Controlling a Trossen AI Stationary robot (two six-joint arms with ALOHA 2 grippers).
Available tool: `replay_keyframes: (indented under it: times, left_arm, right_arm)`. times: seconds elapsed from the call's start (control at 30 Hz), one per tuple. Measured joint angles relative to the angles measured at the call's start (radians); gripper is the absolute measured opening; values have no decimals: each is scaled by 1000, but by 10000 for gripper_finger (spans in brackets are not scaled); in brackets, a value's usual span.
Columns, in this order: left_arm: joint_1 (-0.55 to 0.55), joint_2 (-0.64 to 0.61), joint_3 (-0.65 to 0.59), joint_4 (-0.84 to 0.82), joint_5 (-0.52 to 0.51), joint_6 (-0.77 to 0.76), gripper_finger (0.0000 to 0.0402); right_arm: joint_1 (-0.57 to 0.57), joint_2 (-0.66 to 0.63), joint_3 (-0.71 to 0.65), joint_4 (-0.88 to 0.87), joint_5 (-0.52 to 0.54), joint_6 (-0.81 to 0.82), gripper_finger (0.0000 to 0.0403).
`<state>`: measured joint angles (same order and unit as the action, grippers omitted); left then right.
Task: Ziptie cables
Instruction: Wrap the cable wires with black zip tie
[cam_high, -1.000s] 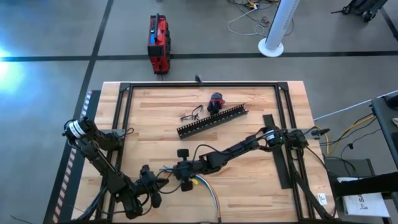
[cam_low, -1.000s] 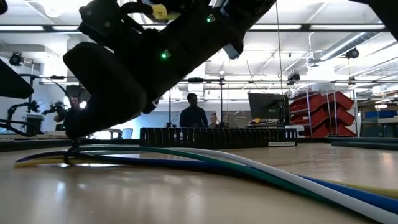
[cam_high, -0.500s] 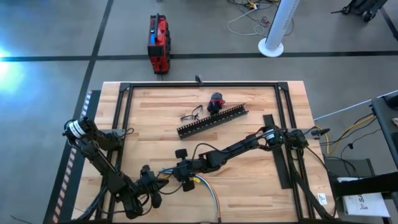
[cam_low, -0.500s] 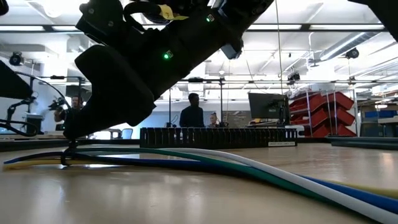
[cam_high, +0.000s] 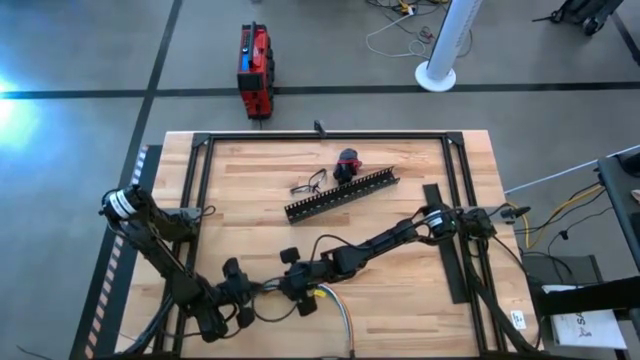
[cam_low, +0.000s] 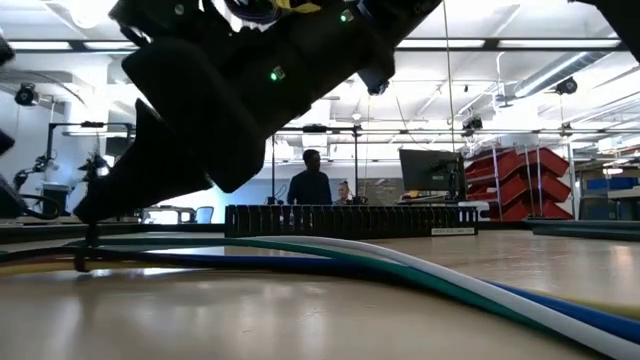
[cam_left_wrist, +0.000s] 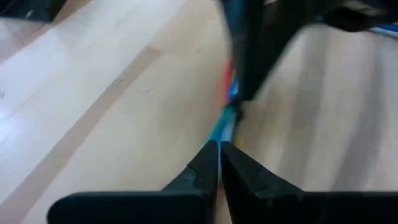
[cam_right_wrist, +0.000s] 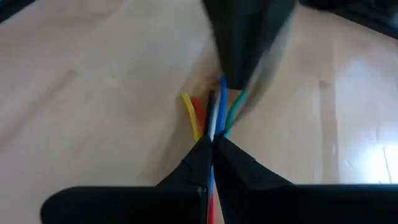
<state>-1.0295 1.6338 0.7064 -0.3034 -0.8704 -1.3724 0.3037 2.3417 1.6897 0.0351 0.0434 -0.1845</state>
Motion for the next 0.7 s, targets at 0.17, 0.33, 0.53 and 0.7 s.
replay_keyframes:
  times: [0.17,0.33,0.53,0.7]
  left_arm:
    - [-14,0,-111,265,-64,64,9]
    - [-14,12,-195,544,-111,304,23]
    - [-14,-16,-211,547,-131,440,59]
    - [0,-11,-210,556,-147,466,111]
  right_arm:
    - [27,0,0,1,-2,-24,0]
    - [33,0,0,2,-2,-4,0]
    - [25,0,0,4,4,9,0]
    - [8,0,1,6,8,49,0]
